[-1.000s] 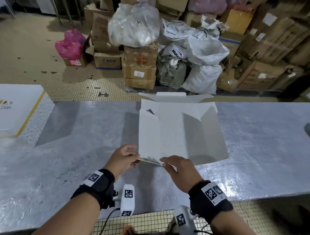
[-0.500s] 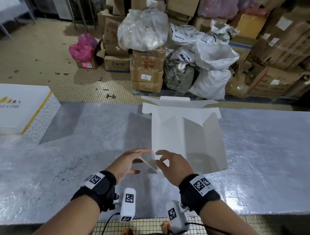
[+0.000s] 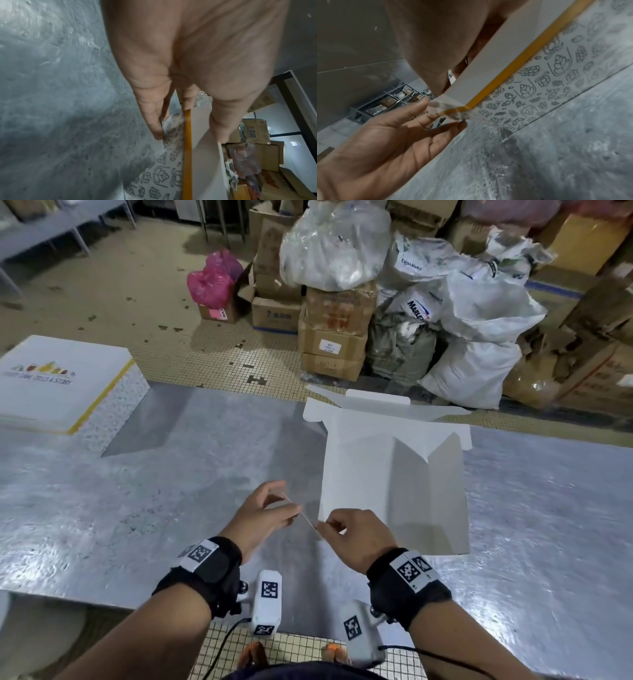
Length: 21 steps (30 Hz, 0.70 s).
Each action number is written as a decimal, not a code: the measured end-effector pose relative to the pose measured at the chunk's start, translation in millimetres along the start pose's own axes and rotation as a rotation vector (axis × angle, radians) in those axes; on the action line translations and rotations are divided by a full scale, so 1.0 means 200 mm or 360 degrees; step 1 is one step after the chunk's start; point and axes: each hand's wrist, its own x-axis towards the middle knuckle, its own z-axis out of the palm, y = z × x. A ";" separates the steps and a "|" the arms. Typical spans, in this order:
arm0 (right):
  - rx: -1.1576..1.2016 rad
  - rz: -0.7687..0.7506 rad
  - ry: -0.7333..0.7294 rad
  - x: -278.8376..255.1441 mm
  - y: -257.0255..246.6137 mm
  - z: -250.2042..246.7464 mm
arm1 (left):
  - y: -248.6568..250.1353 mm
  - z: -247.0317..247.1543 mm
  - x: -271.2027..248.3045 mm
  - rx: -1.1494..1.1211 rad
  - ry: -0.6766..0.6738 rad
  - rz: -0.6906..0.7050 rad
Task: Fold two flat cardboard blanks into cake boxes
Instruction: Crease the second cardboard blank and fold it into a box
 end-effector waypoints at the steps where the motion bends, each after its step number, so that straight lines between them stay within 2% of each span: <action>1: -0.0036 0.0011 -0.0029 -0.01 0.00 -0.02 | -0.01 0.02 0.01 -0.0058 0.0028 -0.0038; 3: -0.0099 0.0075 -0.0096 -0.01 0.00 -0.04 | -0.01 0.07 0.01 -0.0125 -0.0027 -0.0143; 6: -0.0038 0.0130 -0.0169 -0.02 0.01 -0.06 | -0.02 0.14 0.02 -0.0019 -0.0279 -0.0223; 8: 0.0182 0.0192 -0.0075 -0.01 0.01 -0.06 | -0.02 0.18 0.02 0.0011 -0.0398 -0.0217; 10: 0.0343 0.0277 0.0131 0.00 0.01 -0.07 | -0.04 0.21 0.03 -0.0049 -0.0451 -0.0243; 13: 0.0504 0.0295 0.0253 0.02 0.05 -0.07 | -0.05 0.22 0.05 -0.0020 -0.0466 -0.0245; 17: 0.0642 0.0354 0.0245 0.04 0.08 -0.08 | -0.05 0.24 0.07 0.0067 -0.0312 -0.0242; 21: 0.0740 0.0399 0.0130 0.06 0.09 -0.11 | -0.05 0.25 0.09 0.0110 -0.0290 -0.0234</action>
